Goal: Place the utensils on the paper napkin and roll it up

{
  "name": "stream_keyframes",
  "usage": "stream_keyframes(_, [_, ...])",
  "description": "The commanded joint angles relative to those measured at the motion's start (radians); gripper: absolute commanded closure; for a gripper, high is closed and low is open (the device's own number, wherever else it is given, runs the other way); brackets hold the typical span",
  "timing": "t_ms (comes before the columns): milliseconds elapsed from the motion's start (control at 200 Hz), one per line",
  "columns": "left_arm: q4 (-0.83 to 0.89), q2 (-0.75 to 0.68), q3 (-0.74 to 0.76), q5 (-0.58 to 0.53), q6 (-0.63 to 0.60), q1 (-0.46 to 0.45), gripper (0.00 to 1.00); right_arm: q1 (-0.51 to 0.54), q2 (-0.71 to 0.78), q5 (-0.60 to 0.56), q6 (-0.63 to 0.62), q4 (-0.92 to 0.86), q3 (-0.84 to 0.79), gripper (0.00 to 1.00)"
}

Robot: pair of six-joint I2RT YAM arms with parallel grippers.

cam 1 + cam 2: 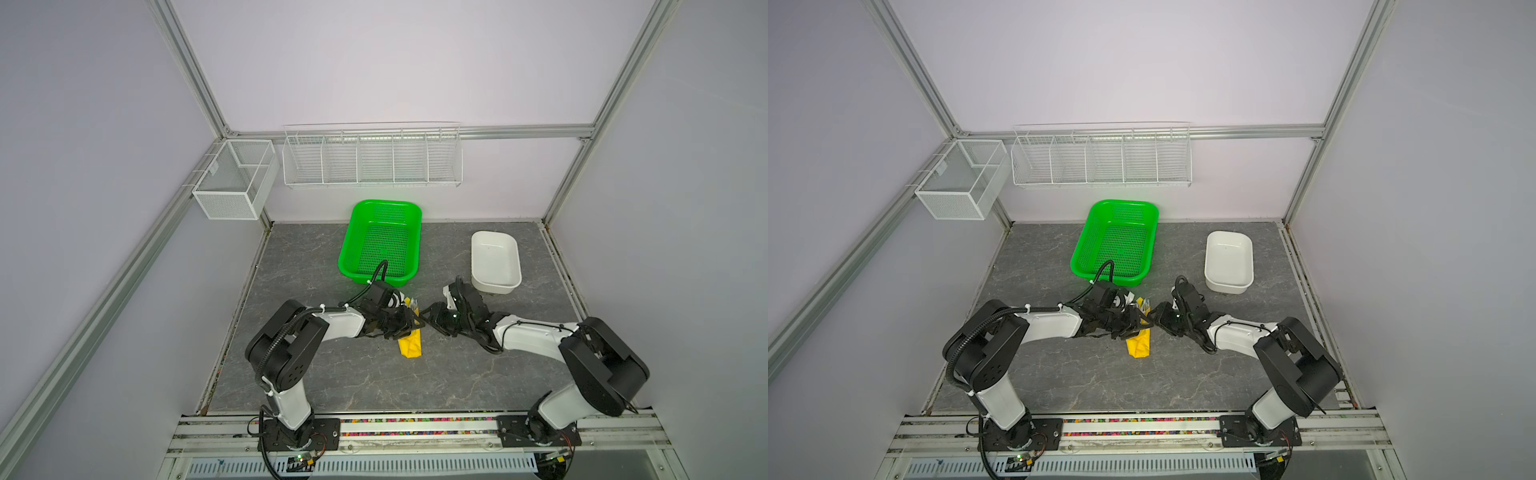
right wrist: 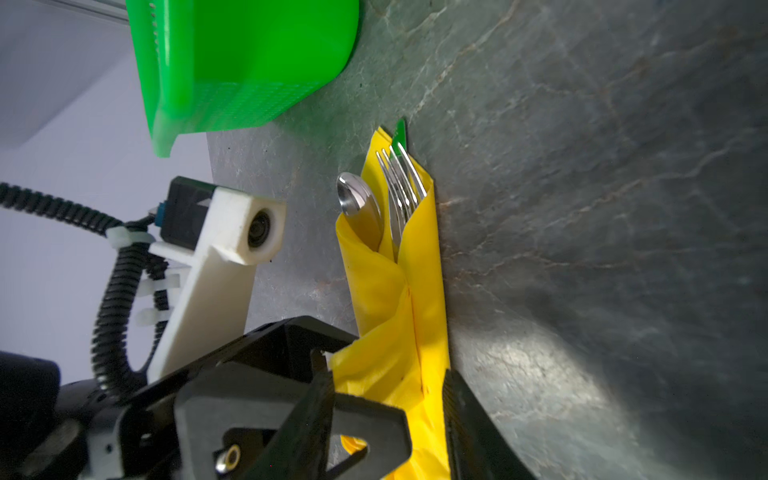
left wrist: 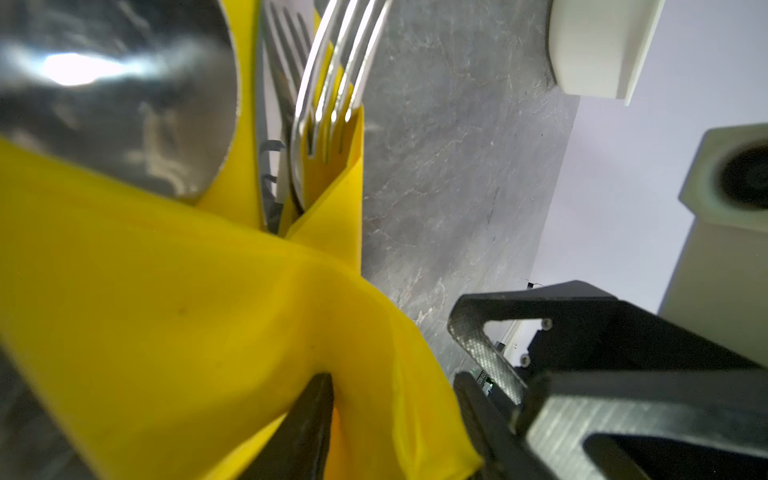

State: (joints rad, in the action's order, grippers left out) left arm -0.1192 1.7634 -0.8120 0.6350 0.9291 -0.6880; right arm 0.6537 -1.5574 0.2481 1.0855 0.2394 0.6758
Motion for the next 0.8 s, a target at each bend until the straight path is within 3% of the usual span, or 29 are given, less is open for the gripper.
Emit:
stream_keyframes(0, [-0.093,-0.027,0.019,0.045,0.005,-0.008,0.47,0.000,-0.032,0.027,0.035,0.009,0.016,0.54])
stream_keyframes(480, [-0.136,-0.019,0.029,0.072,0.007,-0.008,0.49,-0.006,-0.122,0.144,0.016,0.014,0.073,0.47])
stream_keyframes(795, [-0.125,-0.019,0.023,0.071,0.004,-0.008,0.49,-0.008,-0.133,0.209,-0.042,-0.046,0.079,0.56])
